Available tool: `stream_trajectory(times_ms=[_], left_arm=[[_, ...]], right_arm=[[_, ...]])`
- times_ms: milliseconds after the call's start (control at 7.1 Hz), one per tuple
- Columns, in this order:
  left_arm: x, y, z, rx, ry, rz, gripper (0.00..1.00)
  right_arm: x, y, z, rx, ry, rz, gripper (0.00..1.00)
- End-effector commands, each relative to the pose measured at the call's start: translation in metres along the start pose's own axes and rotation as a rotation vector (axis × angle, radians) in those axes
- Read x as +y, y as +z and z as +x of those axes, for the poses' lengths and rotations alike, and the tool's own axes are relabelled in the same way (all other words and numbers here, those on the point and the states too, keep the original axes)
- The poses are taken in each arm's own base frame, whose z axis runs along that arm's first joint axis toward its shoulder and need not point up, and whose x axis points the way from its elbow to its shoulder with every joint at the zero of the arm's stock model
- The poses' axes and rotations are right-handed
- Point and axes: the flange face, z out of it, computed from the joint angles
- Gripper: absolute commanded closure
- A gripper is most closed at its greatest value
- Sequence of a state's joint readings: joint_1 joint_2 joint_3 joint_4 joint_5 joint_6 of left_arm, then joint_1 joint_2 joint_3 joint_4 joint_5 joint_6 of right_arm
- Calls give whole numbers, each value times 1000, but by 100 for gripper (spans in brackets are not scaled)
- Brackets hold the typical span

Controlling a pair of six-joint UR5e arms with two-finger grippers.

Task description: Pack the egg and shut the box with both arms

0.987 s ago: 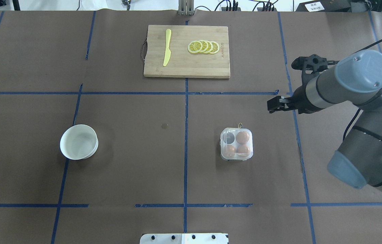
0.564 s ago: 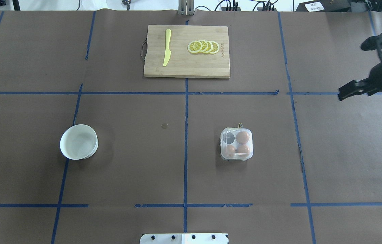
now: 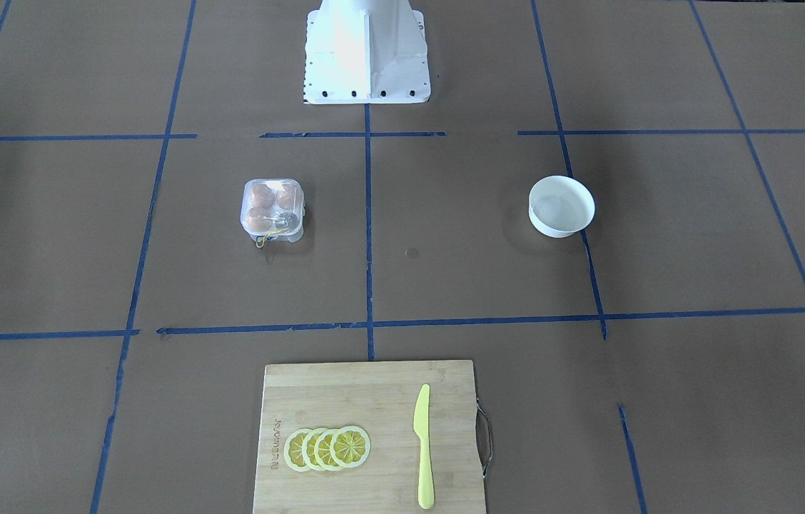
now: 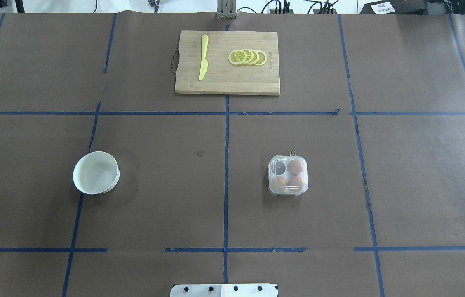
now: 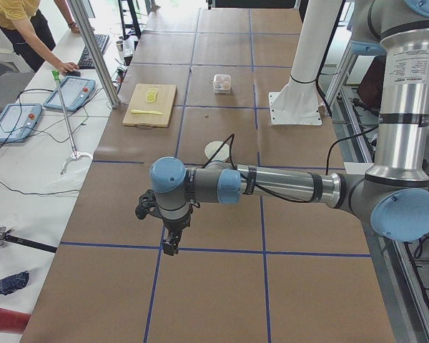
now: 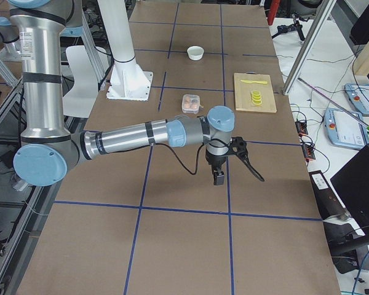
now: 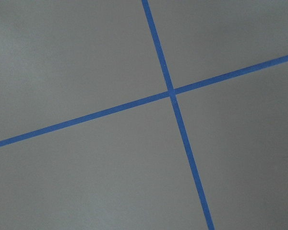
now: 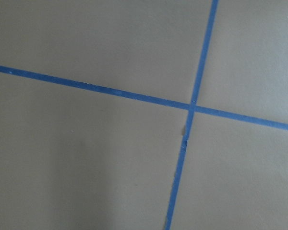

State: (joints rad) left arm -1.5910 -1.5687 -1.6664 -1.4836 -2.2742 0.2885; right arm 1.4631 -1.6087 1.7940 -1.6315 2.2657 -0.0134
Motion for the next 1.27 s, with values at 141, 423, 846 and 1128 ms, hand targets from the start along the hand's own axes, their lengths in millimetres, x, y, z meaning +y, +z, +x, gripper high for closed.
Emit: stream_trajectory(times_ms=[141,423,846,1128], left_arm=[[11,8,-4,-17,-9,-20,0],[21,17,-9,-6,-30,-36,0],[29,20,-9,-3,-36,-45,0],[28,19,-9,-6,-27,-36,0]], right_arm=[[42,12,33,12,53,-28,0],[42,12,33,18,53,-27,0],[34,7,23,-33,44,-7,0],[34,9,25,-32,46,-10,0]])
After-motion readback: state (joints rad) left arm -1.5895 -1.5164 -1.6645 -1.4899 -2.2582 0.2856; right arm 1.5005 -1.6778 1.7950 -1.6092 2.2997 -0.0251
